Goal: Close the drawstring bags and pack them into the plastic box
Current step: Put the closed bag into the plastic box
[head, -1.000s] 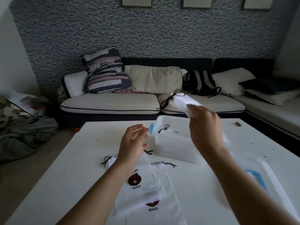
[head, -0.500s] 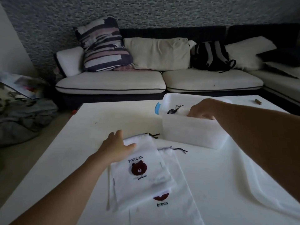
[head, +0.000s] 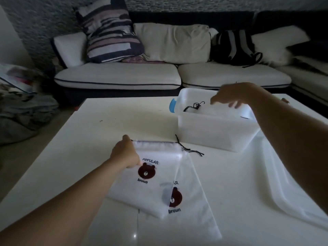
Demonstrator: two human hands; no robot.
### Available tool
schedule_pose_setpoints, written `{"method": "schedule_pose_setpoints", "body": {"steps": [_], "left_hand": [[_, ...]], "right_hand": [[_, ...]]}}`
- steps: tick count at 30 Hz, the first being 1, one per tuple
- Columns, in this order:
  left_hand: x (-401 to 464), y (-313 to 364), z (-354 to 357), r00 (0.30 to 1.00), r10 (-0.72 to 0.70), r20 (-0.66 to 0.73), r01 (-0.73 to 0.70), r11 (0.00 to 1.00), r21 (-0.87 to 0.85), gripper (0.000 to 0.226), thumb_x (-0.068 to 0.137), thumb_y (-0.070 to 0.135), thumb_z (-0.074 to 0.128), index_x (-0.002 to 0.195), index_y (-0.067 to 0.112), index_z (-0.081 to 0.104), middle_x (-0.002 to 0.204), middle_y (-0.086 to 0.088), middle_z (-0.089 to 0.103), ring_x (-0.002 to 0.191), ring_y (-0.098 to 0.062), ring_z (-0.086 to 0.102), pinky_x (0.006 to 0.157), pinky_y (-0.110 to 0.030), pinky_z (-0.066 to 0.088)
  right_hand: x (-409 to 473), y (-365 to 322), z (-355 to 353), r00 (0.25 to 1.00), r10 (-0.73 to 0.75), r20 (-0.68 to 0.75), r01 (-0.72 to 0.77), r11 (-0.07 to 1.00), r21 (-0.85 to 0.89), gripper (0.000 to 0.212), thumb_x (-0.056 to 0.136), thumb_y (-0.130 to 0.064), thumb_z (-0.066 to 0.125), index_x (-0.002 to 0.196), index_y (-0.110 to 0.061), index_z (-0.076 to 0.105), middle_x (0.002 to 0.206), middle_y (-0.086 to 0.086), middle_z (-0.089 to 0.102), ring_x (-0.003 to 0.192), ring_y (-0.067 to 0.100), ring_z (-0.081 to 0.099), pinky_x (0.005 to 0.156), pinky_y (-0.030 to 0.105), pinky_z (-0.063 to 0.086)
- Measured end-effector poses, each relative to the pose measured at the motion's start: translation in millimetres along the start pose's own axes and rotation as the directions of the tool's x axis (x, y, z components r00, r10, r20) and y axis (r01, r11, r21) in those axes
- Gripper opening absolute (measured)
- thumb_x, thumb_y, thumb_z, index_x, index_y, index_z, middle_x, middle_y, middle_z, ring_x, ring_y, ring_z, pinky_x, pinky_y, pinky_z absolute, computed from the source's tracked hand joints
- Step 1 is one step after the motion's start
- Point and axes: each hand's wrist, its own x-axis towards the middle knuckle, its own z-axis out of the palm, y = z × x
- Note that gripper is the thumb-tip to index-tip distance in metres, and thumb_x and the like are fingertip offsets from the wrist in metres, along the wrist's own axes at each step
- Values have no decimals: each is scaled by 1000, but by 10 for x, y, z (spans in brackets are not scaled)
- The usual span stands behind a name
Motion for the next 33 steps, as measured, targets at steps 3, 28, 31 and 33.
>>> {"method": "schedule_pose_setpoints", "body": {"steps": [3,28,31,33], "left_hand": [[-96,33,-88,997,56,-60,-61,995,-75,74,76,27,85,133,5,43,135,-13,54,123,-31,53,93,-34,45],[-937,101,-483,923,287,-256,-370,845,-386,65,82,39,78,139,17,56,132,5,63,122,-16,58,96,-23,41],[-902,86,-453,960,224,-169,-261,935,-239,67,81,47,76,135,12,57,135,-4,60,124,-22,57,93,-26,45],[-874,21,-367,984,176,12,-174,983,-61,51,83,47,72,117,11,63,117,-8,67,109,-23,64,72,-25,45]], "right_hand": [[-535,-291,15,903,-296,-310,308,951,-11,33,89,-36,69,113,-13,70,108,8,72,99,25,66,86,30,54],[-998,-34,1568,989,-67,132,29,963,270,50,85,-40,76,114,-2,64,86,7,59,79,20,61,74,38,63],[-984,-101,1610,987,-105,124,64,951,303,63,82,-44,78,133,-13,56,101,5,60,84,21,61,69,35,62],[-976,-141,1728,992,-68,107,30,945,327,68,80,-48,79,132,-10,56,98,8,60,81,24,63,68,36,62]]}}
